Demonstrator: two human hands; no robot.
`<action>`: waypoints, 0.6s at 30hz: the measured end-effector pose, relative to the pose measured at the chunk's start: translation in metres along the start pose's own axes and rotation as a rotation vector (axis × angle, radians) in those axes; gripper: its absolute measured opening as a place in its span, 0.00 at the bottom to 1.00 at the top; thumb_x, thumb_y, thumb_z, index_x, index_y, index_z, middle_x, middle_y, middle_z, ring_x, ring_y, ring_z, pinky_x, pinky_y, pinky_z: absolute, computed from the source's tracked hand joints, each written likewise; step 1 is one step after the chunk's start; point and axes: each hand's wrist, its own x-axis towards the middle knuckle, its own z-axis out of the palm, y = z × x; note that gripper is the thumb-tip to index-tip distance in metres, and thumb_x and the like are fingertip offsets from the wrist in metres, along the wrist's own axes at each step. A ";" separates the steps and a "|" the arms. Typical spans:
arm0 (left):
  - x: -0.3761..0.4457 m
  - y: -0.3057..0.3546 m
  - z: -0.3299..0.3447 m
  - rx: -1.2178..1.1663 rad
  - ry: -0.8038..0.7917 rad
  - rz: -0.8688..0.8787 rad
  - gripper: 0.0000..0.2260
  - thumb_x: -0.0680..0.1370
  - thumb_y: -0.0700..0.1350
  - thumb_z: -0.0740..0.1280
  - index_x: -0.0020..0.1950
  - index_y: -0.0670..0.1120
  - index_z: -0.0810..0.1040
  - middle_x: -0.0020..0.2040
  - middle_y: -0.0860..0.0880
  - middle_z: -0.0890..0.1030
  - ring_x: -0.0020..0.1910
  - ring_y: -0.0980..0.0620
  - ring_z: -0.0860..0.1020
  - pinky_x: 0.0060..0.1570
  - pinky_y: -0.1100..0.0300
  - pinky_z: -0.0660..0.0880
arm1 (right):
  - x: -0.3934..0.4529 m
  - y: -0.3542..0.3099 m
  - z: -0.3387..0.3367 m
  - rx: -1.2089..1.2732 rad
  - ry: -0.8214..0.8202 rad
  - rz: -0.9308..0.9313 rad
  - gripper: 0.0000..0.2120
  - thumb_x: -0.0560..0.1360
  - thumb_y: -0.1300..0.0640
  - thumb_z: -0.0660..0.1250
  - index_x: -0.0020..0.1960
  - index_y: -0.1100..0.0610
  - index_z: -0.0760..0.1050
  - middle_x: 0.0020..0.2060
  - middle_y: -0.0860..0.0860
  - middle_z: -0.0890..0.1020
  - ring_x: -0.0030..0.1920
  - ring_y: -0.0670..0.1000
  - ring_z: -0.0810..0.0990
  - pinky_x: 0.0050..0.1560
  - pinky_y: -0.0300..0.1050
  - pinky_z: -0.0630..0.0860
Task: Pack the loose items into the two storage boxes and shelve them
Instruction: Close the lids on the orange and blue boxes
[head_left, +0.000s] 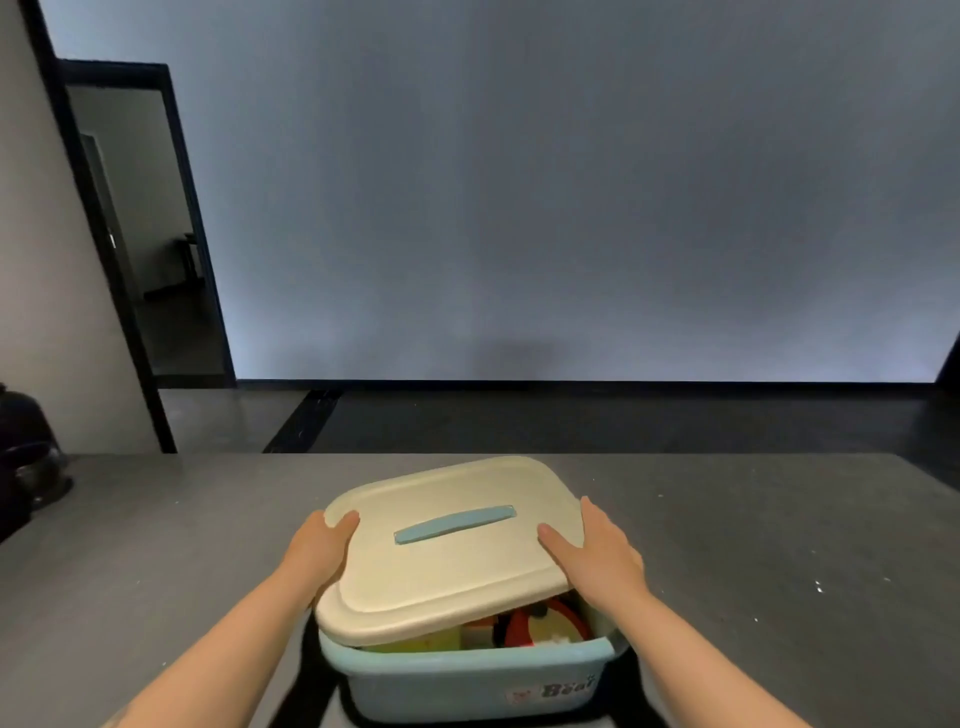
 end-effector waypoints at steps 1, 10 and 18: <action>-0.002 -0.002 0.000 -0.008 -0.027 0.004 0.21 0.81 0.51 0.59 0.69 0.40 0.68 0.62 0.39 0.76 0.58 0.40 0.75 0.61 0.46 0.71 | 0.001 -0.001 0.000 0.012 -0.007 0.005 0.38 0.75 0.35 0.59 0.78 0.51 0.51 0.75 0.50 0.62 0.74 0.54 0.62 0.72 0.55 0.60; -0.027 0.004 0.012 0.050 -0.070 0.175 0.18 0.80 0.50 0.62 0.68 0.45 0.70 0.64 0.44 0.76 0.57 0.45 0.75 0.56 0.52 0.70 | -0.033 0.011 0.003 -0.048 0.209 -0.117 0.39 0.70 0.41 0.68 0.75 0.48 0.55 0.70 0.45 0.68 0.70 0.50 0.63 0.69 0.50 0.58; -0.012 -0.011 0.003 0.004 -0.123 0.082 0.15 0.80 0.51 0.61 0.65 0.51 0.73 0.51 0.50 0.79 0.47 0.50 0.77 0.47 0.54 0.72 | -0.052 0.039 0.007 0.347 0.041 0.004 0.43 0.64 0.45 0.75 0.73 0.51 0.58 0.69 0.44 0.66 0.71 0.53 0.64 0.68 0.55 0.66</action>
